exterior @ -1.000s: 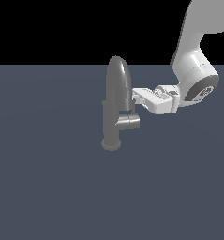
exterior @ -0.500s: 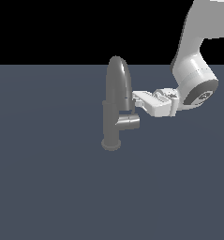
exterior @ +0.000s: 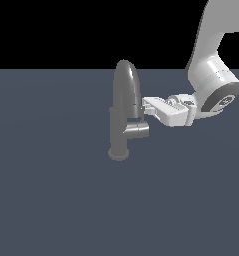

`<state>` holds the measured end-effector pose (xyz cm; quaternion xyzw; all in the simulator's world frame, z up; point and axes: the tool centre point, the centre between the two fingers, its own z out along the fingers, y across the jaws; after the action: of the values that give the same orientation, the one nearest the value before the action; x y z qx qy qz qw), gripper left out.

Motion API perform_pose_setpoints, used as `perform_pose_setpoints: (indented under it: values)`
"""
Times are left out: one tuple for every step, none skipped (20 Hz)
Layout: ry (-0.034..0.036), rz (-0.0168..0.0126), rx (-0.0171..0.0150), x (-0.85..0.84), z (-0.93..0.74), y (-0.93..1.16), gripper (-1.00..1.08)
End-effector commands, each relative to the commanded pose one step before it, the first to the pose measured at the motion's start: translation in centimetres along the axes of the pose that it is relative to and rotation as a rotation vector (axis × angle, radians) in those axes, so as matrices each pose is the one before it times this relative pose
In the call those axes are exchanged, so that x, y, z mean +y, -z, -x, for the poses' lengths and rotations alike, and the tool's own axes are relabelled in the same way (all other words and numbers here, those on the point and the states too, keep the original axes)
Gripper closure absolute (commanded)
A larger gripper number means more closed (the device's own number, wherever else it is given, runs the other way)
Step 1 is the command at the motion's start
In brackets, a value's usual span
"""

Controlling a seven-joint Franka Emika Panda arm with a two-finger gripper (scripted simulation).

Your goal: Turn on the faucet by rotating a designated handle.

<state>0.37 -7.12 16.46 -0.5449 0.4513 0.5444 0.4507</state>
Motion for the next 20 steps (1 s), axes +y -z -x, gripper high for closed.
perform_pose_setpoints:
  values:
    - [-0.00078,0.00128,-0.00107,0.774,0.18,-0.005,1.08]
    - [0.0,0.0,0.0,0.281,0.058,-0.001,1.08]
    - [0.0,0.0,0.0,0.284,0.058,-0.001,1.08]
    - [0.0,0.0,0.0,0.286,0.059,-0.001,1.08]
    - [0.0,0.0,0.0,0.289,0.059,0.0,1.08]
    - [0.0,0.0,0.0,0.292,0.06,0.0,1.08]
    - [0.0,0.0,0.0,0.295,0.06,0.0,1.08]
    - [0.0,0.0,0.0,0.298,0.061,0.001,1.08]
    - [0.0,0.0,0.0,0.301,0.061,0.002,1.08]
    - [0.0,0.0,0.0,0.0,0.0,0.0,1.08]
    - [0.00536,-0.00109,0.00341,-0.638,-0.106,-0.175,1.08]
    - [0.0,0.0,0.0,0.37,-0.173,0.01,1.08]
    - [-0.00054,0.00013,-0.00041,0.362,-0.21,0.011,1.08]
    - [-0.00054,0.00013,-0.00041,0.365,-0.212,0.011,1.08]
    - [0.0,0.0,0.0,0.38,-0.179,0.011,1.08]
    - [-0.00055,0.00013,-0.0004,0.373,-0.216,0.011,1.08]
    - [-0.00055,0.00013,-0.00039,0.376,-0.218,0.011,1.08]
    - [0.0,0.0,0.0,0.391,-0.185,0.012,1.08]
    - [-0.00056,0.00013,-0.00039,0.383,-0.222,0.012,1.08]
    - [-0.00056,0.00013,-0.00038,0.387,-0.224,0.012,1.08]
